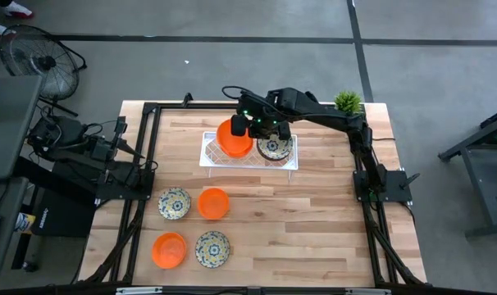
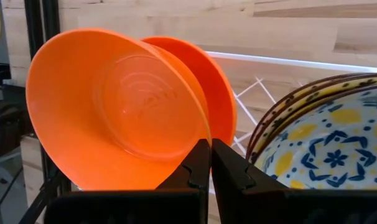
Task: Pick & Place Mini bowls
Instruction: Stack the orange bowl on top of the other orange bowls on the shelf
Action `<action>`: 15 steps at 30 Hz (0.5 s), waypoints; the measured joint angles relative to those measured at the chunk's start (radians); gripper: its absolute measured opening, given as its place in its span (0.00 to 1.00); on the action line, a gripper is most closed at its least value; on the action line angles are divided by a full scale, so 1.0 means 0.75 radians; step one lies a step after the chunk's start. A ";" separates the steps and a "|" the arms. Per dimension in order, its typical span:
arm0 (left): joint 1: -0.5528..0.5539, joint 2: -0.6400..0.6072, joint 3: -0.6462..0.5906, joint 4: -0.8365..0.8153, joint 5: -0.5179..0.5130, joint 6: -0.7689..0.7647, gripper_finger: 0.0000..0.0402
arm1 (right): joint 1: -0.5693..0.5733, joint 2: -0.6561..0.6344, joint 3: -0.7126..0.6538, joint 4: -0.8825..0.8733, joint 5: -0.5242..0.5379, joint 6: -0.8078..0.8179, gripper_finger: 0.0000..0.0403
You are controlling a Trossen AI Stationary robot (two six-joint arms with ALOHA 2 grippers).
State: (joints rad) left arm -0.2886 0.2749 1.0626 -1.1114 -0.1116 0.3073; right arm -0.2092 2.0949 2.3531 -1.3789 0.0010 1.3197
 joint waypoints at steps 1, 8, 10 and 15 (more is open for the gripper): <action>0.000 0.000 0.000 0.000 0.000 0.000 0.25 | 0.000 0.000 0.000 0.002 0.000 0.000 0.00; 0.000 0.000 0.000 0.000 0.000 -0.001 0.25 | 0.000 0.000 0.000 0.001 0.000 -0.015 0.00; 0.000 0.000 0.000 -0.001 0.000 -0.001 0.25 | 0.000 0.000 0.000 0.001 0.000 -0.015 0.00; 0.000 0.000 0.000 -0.001 0.000 -0.001 0.25 | 0.000 0.000 0.000 0.000 -0.001 -0.025 0.00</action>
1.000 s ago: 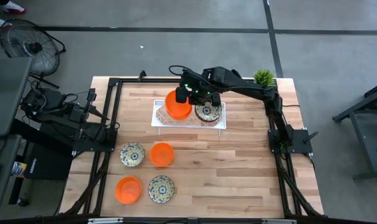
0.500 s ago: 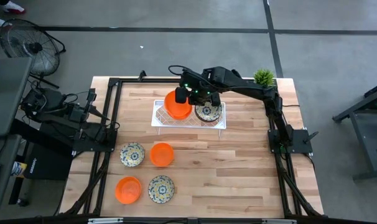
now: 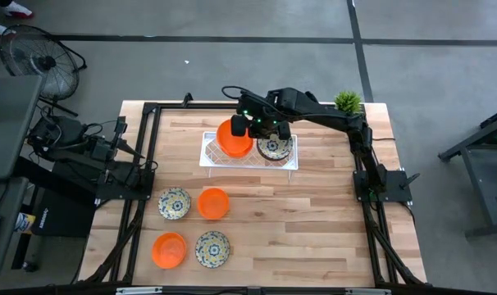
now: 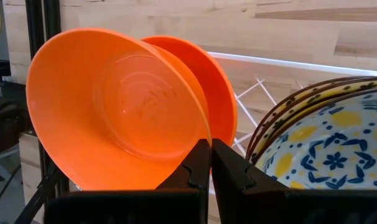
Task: Pick & Place Mini bowls
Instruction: Stack the orange bowl on top of the other orange bowls on the shelf
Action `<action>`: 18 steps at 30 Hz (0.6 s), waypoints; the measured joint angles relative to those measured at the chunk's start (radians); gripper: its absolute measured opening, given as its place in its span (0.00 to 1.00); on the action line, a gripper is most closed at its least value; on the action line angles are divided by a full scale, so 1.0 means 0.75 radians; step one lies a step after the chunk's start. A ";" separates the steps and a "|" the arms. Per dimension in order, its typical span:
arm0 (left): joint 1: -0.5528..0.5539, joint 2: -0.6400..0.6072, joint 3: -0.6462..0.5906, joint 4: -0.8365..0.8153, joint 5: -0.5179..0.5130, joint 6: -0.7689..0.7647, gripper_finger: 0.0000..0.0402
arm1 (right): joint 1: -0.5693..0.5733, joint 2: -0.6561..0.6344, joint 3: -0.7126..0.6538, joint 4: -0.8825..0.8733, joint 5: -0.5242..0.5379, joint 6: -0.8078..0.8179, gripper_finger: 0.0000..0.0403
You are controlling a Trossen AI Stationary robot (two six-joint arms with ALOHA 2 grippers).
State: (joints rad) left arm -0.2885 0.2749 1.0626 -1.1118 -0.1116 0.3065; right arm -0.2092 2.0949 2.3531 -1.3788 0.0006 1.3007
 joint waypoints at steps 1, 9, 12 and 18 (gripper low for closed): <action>0.000 0.000 0.000 0.000 0.000 0.000 0.25 | 0.000 0.000 0.000 0.000 0.000 0.000 0.00; 0.000 0.000 0.000 0.000 0.000 -0.001 0.25 | 0.000 0.000 0.000 0.000 -0.010 -0.021 0.00; 0.000 0.000 0.000 0.000 0.000 -0.001 0.25 | 0.000 0.000 0.000 0.003 -0.011 -0.025 0.00; 0.000 0.000 0.000 0.000 0.000 -0.001 0.25 | 0.000 0.000 0.000 0.029 -0.019 -0.033 0.01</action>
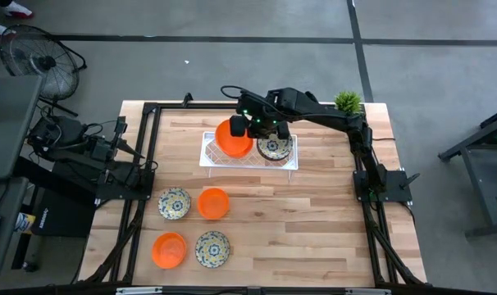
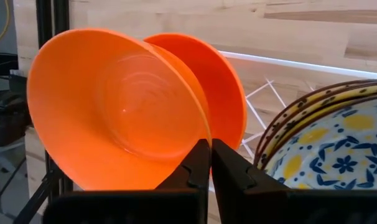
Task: Pick & Place Mini bowls
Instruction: Stack the orange bowl on top of the other orange bowls on the shelf, then stack the yellow patterned bowl on top of the other yellow patterned bowls on the shelf
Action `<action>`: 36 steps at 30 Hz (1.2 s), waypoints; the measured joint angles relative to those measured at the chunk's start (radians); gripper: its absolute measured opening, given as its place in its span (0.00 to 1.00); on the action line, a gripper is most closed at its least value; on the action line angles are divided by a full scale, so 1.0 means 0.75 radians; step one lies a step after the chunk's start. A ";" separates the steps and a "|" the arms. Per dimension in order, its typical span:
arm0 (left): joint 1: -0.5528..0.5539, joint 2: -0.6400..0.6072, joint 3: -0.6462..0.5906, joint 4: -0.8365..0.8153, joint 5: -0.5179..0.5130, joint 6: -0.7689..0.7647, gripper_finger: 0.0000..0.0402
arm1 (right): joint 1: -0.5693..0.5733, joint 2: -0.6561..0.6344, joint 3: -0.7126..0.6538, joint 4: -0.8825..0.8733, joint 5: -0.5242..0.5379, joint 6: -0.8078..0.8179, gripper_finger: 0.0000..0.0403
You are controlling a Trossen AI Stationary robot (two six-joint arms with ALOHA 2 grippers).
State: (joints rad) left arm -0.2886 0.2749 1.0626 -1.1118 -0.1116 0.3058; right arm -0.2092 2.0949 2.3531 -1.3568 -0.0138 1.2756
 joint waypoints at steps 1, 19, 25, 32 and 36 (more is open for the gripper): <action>0.000 0.000 0.000 0.000 0.000 0.000 0.25 | 0.000 0.000 0.000 0.001 -0.001 -0.001 0.02; 0.001 0.000 0.000 0.000 0.033 0.000 0.25 | 0.000 0.000 0.000 0.001 -0.026 0.013 0.22; 0.000 0.000 0.000 0.000 0.033 0.000 0.25 | 0.000 -0.002 0.000 0.036 -0.029 -0.016 0.22; 0.000 0.000 0.000 0.000 0.034 -0.001 0.25 | 0.001 -0.022 0.000 0.093 -0.027 -0.124 0.22; 0.000 0.000 0.000 -0.001 0.034 0.000 0.25 | 0.011 -0.028 0.000 0.095 -0.026 -0.172 0.22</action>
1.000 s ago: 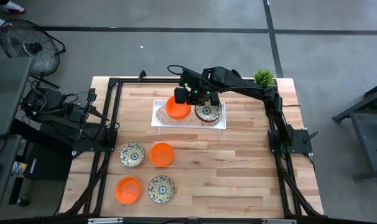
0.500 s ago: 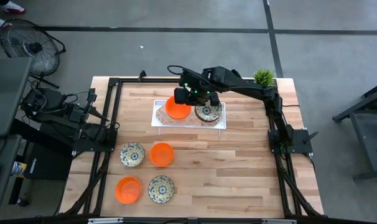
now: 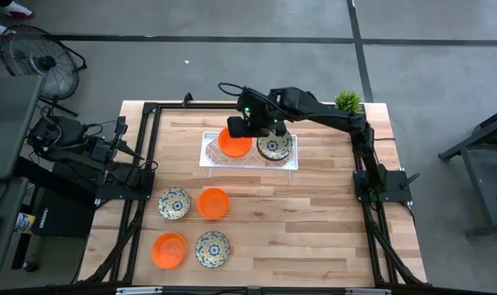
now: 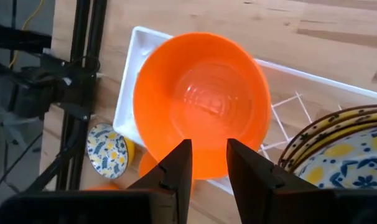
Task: Pick & Place Mini bowls
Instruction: Stack the yellow patterned bowl on top of the other yellow patterned bowls on the shelf
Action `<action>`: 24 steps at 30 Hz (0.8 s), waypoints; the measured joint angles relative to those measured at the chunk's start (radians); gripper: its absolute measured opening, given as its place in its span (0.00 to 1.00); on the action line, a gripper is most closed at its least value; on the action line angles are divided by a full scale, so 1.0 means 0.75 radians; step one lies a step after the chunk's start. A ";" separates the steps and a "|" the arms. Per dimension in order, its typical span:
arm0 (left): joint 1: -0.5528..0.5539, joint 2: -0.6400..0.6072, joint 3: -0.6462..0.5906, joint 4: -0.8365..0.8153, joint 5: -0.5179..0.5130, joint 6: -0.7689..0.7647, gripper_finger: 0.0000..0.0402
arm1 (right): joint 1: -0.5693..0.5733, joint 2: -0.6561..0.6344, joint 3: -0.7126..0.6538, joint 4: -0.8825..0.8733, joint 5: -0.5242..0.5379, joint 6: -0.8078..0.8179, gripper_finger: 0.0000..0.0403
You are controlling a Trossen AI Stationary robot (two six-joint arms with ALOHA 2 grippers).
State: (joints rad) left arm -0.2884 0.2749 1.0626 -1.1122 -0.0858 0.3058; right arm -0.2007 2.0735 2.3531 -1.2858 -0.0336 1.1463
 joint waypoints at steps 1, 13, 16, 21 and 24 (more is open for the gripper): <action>0.000 0.000 0.000 -0.001 0.000 0.000 0.25 | 0.006 -0.003 0.000 0.008 0.000 -0.011 0.22; 0.000 0.000 0.001 -0.019 0.000 -0.031 0.25 | 0.132 -0.053 0.000 0.082 0.017 -0.101 0.22; 0.000 0.000 0.001 -0.018 -0.003 -0.031 0.25 | 0.188 -0.053 0.000 0.094 0.016 -0.099 0.22; 0.000 0.000 0.001 -0.019 -0.003 -0.031 0.25 | 0.313 -0.053 0.000 0.121 0.079 -0.037 0.22; 0.000 0.000 0.001 -0.019 -0.003 -0.031 0.25 | 0.395 -0.053 0.000 0.129 0.129 0.003 0.22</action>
State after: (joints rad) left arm -0.2884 0.2749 1.0630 -1.1264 -0.0883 0.2829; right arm 0.0960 2.0335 2.3531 -1.1893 0.0630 1.1488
